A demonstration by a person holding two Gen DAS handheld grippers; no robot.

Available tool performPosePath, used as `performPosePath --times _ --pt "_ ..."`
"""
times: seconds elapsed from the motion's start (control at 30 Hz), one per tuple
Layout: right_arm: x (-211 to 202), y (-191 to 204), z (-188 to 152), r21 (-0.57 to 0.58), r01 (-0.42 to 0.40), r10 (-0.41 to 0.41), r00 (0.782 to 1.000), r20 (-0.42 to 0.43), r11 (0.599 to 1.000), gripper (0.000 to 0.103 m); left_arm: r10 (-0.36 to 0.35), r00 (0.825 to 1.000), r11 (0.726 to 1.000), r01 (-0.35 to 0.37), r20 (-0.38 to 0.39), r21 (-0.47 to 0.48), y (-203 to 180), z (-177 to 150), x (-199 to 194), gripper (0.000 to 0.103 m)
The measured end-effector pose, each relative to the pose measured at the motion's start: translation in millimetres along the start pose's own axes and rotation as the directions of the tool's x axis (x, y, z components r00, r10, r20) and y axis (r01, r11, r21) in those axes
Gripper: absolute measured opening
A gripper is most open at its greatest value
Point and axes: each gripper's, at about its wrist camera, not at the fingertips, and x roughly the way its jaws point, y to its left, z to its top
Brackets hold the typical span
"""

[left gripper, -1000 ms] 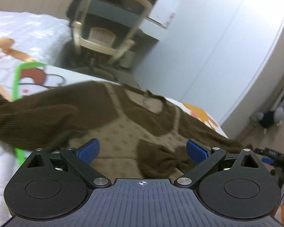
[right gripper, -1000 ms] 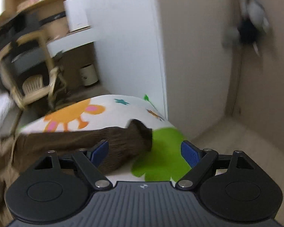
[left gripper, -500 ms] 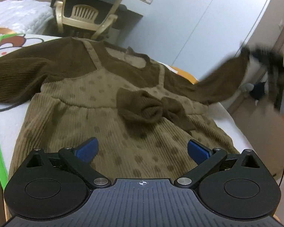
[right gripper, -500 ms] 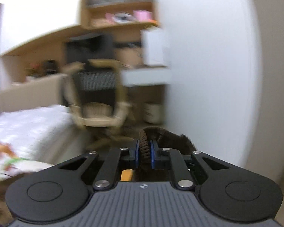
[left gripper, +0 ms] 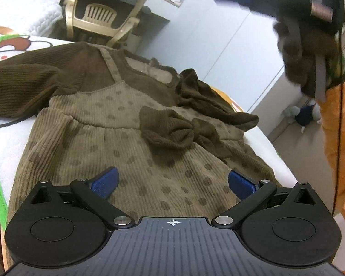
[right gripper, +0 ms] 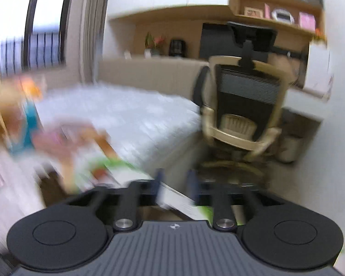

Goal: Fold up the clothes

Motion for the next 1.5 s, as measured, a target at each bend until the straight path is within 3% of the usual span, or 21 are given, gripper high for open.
performPosePath --times 0.03,0.13,0.3,0.33,0.37,0.4,0.5,0.6,0.7,0.77,0.83,0.9,0.97,1.03,1.13,1.27,1.4,1.5 --pt "1 1 -6 -0.042 0.015 -0.016 1.0 -0.024 0.999 0.063 0.0 1.0 1.0 0.0 0.001 0.004 0 0 0 0.103" --pt "11 5 -37 -0.126 0.041 -0.056 0.991 -0.125 0.991 0.063 -0.002 1.0 1.0 0.001 0.008 0.012 0 -1 1 0.103" --pt "52 -4 -109 -0.085 0.077 -0.098 0.952 -0.289 0.993 0.06 -0.013 1.0 1.0 0.013 0.013 0.004 3 -2 -1 0.103" --pt "54 -13 -114 -0.025 0.08 -0.084 0.959 -0.272 0.996 0.044 -0.014 1.0 1.0 0.014 0.016 0.005 3 -3 -1 0.103" --pt "56 -23 -116 0.038 0.086 -0.073 0.962 -0.263 0.996 0.018 -0.015 1.0 1.0 0.015 0.018 0.006 3 -3 -1 0.103" --pt "54 -31 -109 0.09 0.095 -0.069 0.966 -0.251 0.991 0.005 -0.016 1.0 1.0 0.015 0.02 0.007 3 -4 -1 0.103" --pt "31 -37 -73 0.153 0.083 -0.067 0.992 -0.105 0.985 0.005 -0.013 1.0 1.0 0.013 0.025 0.006 2 -4 -2 0.103" --pt "20 -22 -30 0.134 0.021 -0.024 0.999 0.022 0.991 0.005 0.0 1.0 1.0 -0.001 0.027 0.017 -1 -5 -1 0.103" --pt "38 5 -14 0.102 -0.071 0.066 0.996 0.055 0.992 0.005 0.017 1.0 0.999 -0.018 0.026 0.026 -3 -5 0 0.103" --pt "59 25 -17 0.092 -0.181 0.181 0.983 0.013 0.979 0.008 0.03 0.999 0.999 -0.031 0.02 0.022 -5 -4 -1 0.103" --pt "77 44 -30 0.083 -0.239 0.244 0.968 -0.056 0.967 0.02 0.057 0.998 0.998 -0.057 0.03 0.0 -2 1 -4 0.103" --pt "81 56 -44 0.053 -0.244 0.248 0.965 -0.087 0.968 0.039 0.098 0.994 0.995 -0.096 0.058 -0.037 4 8 -11 0.103" --pt "70 52 -53 0.068 -0.246 0.25 0.966 -0.071 0.967 0.048 0.139 0.987 0.988 -0.133 0.085 -0.074 10 16 -18 0.103" --pt "49 33 -59 0.152 -0.235 0.242 0.97 -0.027 0.96 0.076 0.181 0.977 0.979 -0.169 0.111 -0.111 16 23 -25 0.103" --pt "17 -3 -77 0.312 -0.189 0.196 0.981 0.01 0.931 0.1 0.245 0.959 0.961 -0.22 0.145 -0.17 25 33 -35 0.103" --pt "11 -27 -119 0.483 -0.16 0.202 0.979 -0.035 0.861 0.103 0.331 0.925 0.926 -0.282 0.185 -0.249 38 48 -49 0.103" --pt "25 -29 -149 0.545 -0.084 0.173 0.978 -0.114 0.834 0.103 0.583 0.792 0.773 -0.472 0.183 -0.424 85 60 -62 0.103" --pt "25 -25 -153 0.569 -0.05 0.123 0.988 -0.09 0.821 0.103 0.645 0.75 0.688 -0.485 0.147 -0.54 123 65 -65 0.103"
